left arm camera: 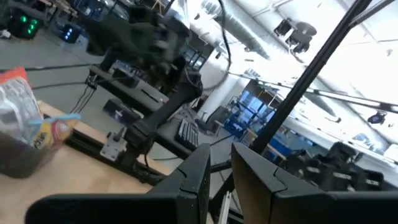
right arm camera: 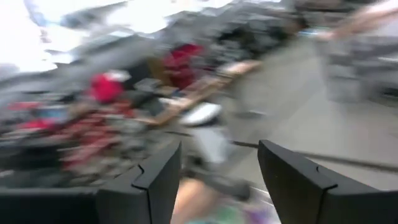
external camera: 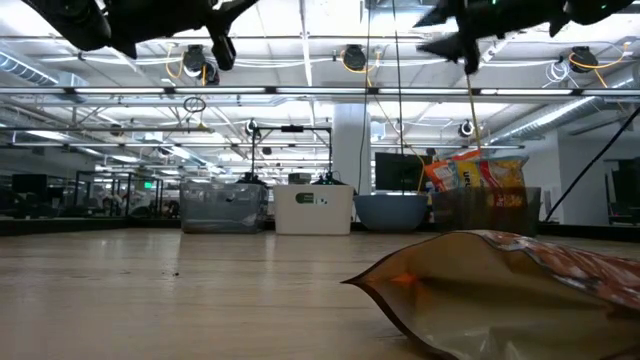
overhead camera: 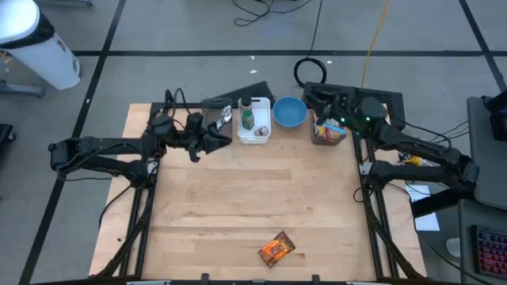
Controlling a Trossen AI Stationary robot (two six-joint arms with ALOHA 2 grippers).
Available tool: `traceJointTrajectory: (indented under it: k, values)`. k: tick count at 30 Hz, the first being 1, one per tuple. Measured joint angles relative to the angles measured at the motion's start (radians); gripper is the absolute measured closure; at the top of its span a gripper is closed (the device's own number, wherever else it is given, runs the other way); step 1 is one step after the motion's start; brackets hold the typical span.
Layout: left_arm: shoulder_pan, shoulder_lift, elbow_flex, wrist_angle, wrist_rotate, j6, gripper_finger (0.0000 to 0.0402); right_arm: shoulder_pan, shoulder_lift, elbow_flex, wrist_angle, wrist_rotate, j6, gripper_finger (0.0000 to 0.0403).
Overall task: Pick & Place Food Item
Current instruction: Put the brown seasoning bag into the white bin
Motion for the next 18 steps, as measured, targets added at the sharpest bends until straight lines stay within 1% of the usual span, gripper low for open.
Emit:
traceJointTrajectory:
  k: [2,4,6,9,13,15,18]
  values:
    - [0.041,-0.023,0.001,-0.009,0.044,-0.01,0.033,0.021,0.001,0.0,0.078,-0.101,0.001,0.02]
    - [0.075,-0.035,0.016,-0.062,0.089,-0.01,0.033,0.05,0.002,0.0,0.13,-0.165,0.035,0.0202]
    - [0.098,-0.044,0.04,-0.176,0.132,0.004,0.033,0.088,0.003,0.0,0.151,-0.204,0.077,0.0202]
    - [0.111,-0.055,0.122,-0.385,0.16,0.092,0.033,0.164,0.004,0.0,0.138,-0.249,0.123,0.0202]
    - [0.095,-0.05,0.241,-0.708,0.16,0.252,0.033,0.3,0.041,0.002,0.118,-0.257,0.14,0.0202]
    - [0.08,-0.035,0.293,-0.8,0.158,0.308,0.033,0.364,0.07,0.002,0.079,-0.257,0.15,0.0202]
    - [0.064,-0.026,0.328,-0.894,0.157,0.326,0.033,0.451,0.117,0.002,-0.034,-0.258,0.185,0.0202]
